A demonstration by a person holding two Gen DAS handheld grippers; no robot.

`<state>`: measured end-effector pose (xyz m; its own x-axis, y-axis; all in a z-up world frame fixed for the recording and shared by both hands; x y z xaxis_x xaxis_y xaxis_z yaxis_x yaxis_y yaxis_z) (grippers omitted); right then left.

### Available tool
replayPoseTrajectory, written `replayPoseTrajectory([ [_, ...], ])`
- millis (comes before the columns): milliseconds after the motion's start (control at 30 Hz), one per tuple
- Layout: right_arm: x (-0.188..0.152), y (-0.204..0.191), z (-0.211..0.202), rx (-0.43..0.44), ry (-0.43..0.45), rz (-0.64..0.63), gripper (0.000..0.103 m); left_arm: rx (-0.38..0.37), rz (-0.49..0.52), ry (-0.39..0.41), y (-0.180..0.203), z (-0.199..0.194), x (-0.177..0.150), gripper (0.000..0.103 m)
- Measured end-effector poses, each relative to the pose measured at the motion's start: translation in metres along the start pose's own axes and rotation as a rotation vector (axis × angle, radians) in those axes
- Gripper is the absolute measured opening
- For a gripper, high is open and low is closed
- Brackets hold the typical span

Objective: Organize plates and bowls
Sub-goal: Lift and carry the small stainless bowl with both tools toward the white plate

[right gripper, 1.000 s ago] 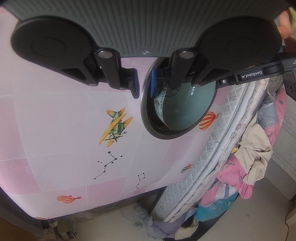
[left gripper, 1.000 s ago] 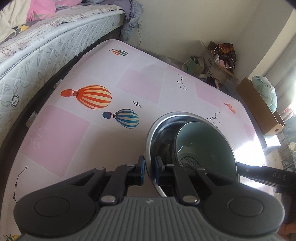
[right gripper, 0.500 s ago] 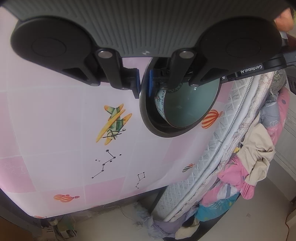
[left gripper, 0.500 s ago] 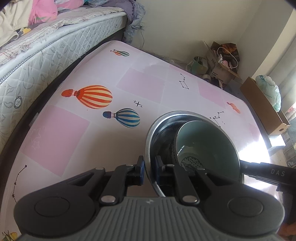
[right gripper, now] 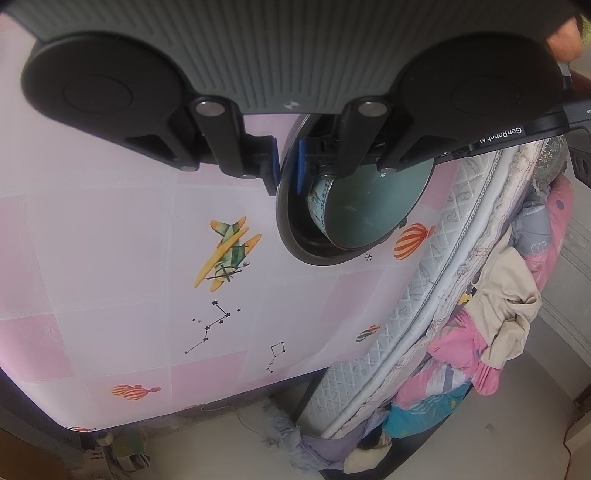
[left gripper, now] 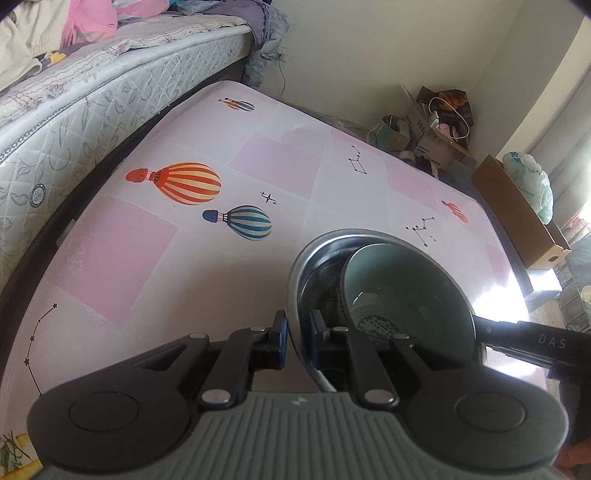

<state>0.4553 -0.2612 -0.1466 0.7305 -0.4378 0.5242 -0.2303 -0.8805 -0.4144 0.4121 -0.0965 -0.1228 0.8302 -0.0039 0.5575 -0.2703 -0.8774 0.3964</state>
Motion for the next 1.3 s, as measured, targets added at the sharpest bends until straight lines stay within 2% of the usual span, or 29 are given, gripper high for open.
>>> replayPoseTrajectory([
  [367, -0.008, 0.011, 0.002, 0.000, -0.014, 0.019, 0.009, -0.018, 0.004, -0.019, 0.002, 0.010, -0.007, 0.012],
  [600, -0.010, 0.008, 0.010, -0.010, -0.022, 0.030, 0.010, -0.010, 0.004, -0.006, 0.002, 0.010, -0.009, 0.012],
  [1300, -0.008, -0.001, -0.005, -0.006, 0.005, -0.005, 0.011, -0.011, 0.013, 0.031, 0.008, -0.006, -0.004, 0.013],
])
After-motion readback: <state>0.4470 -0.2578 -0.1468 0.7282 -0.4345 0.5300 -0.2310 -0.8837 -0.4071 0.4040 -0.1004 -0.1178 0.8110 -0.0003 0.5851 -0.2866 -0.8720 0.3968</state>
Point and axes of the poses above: each gripper's, at about its wrist camera, not at the fingertips, and z roughly the way its jaws point, y to its right, x to its top, the point moved 9 cm from there along z, roughly the way its jaws point, and after that the axes turned 7 degrees about -x, right-handed, at the moved point
